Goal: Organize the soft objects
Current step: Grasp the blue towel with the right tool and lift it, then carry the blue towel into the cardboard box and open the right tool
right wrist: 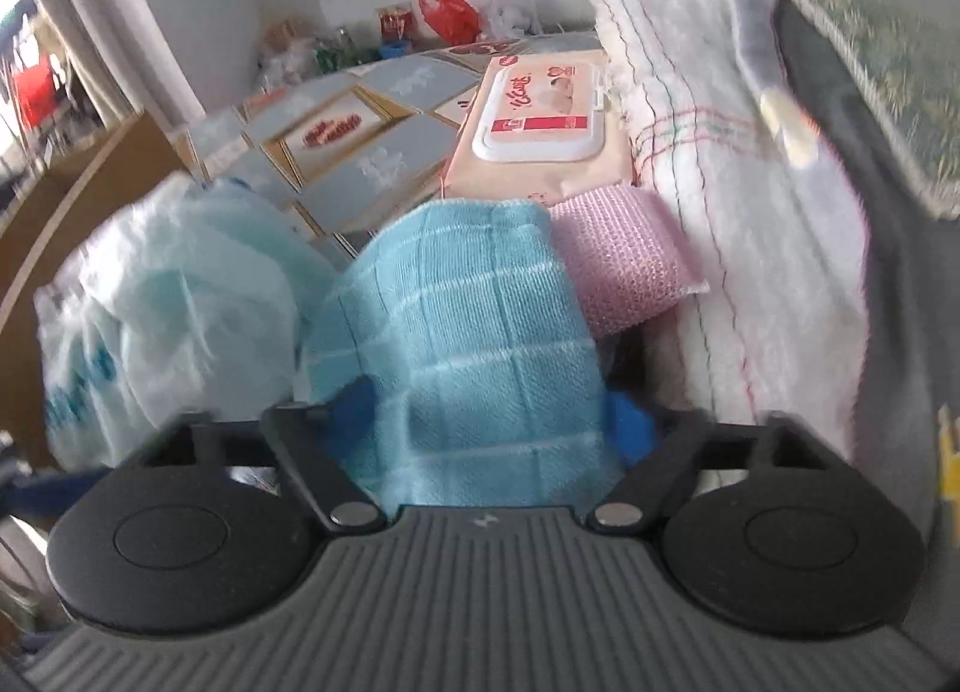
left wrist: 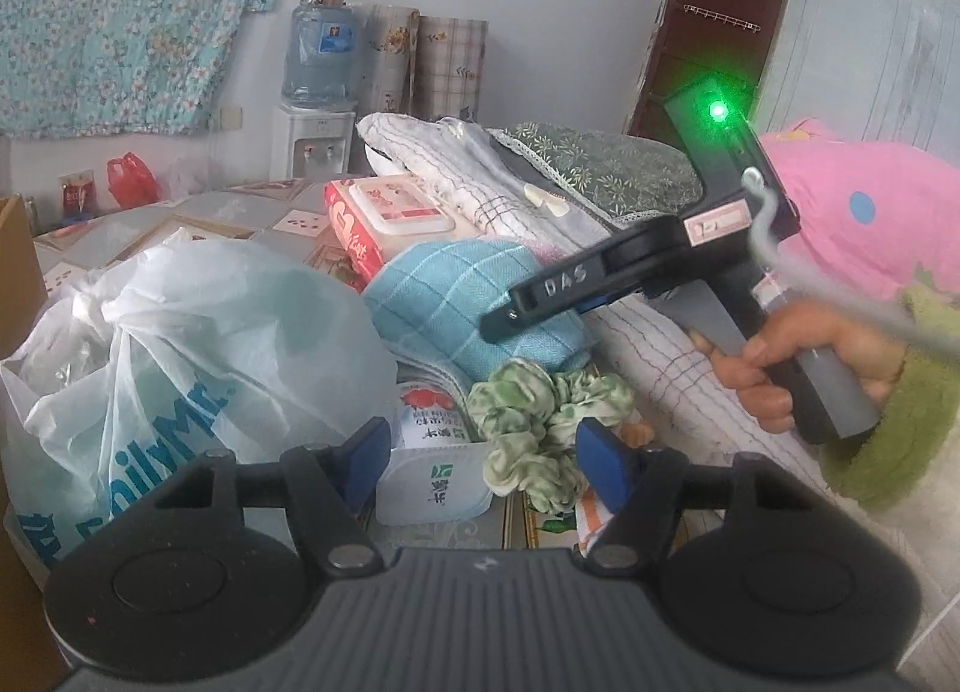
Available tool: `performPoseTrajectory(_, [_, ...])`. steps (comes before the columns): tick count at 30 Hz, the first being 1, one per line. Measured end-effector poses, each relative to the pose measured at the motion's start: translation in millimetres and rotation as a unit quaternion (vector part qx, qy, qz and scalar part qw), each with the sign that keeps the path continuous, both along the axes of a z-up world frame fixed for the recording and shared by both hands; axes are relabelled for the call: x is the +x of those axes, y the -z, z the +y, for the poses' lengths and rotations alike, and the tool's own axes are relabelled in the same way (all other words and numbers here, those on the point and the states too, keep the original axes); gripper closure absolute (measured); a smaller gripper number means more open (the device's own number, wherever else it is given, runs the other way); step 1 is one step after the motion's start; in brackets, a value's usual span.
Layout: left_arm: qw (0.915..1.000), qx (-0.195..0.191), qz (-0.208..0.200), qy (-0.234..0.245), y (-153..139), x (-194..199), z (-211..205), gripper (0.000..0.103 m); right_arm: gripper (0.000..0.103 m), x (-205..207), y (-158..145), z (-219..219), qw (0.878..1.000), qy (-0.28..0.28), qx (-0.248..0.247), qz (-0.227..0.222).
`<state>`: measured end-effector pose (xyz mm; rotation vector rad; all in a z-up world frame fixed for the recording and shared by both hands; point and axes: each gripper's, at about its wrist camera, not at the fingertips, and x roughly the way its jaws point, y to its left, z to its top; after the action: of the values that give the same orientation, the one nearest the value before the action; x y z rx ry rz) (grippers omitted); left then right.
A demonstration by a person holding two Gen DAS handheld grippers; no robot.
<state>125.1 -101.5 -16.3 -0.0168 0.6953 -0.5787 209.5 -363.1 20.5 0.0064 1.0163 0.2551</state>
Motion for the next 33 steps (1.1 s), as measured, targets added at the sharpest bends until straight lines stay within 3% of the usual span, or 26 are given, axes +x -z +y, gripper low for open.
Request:
performPoseTrajectory(2, [1.0000, -0.001, -0.001, -0.002, 0.0, -1.1, 2.4, 0.034, 0.064, -1.2, 0.4, 2.4, 1.000, -0.004, 0.001, 0.000])
performPoseTrajectory(3, [1.0000, -0.002, -0.001, -0.002, -0.1, -1.5, 3.8, 0.034, 0.075, -2.9, -0.8, 2.1, 1.000, -0.003, 0.001, -0.001])
performPoseTrajectory(6, [1.0000, -0.005, 0.001, -0.008, 0.5, -3.2, 8.5, 0.034, 0.085, -7.5, -11.0, 5.8, 1.000, -0.004, 0.004, -0.016])
performPoseTrajectory(14, [0.9997, -0.019, -0.001, -0.015, -6.7, -16.8, 19.5, 0.034, 0.088, -29.9, -74.1, 2.7, 0.994, -0.002, 0.039, -0.098])
performPoseTrajectory(20, [0.9982, -0.056, -0.013, -0.012, -20.7, -39.1, 38.5, 0.032, 0.088, -70.7, -118.6, -0.6, 0.984, -0.014, 0.113, -0.134])
performPoseTrajectory(23, [0.9945, -0.104, -0.009, -0.012, -25.3, -44.2, 52.2, 0.029, 0.088, -95.3, -120.7, -0.3, 0.980, -0.026, 0.154, -0.125])
performPoseTrajectory(27, [0.9851, -0.170, 0.025, -0.005, -25.9, -39.3, 63.4, 0.029, 0.088, -115.6, -108.1, -1.0, 0.969, -0.038, 0.225, -0.091])
performPoseTrajectory(30, [0.9827, -0.184, 0.024, -0.001, -26.2, -39.8, 64.6, 0.029, 0.088, -118.2, -97.5, -2.5, 0.951, -0.044, 0.303, -0.046])
performPoseTrajectory(33, [0.9808, -0.194, 0.014, 0.005, -30.0, -44.0, 68.1, 0.025, 0.088, -116.9, -90.7, 1.3, 0.921, -0.064, 0.384, 0.000])
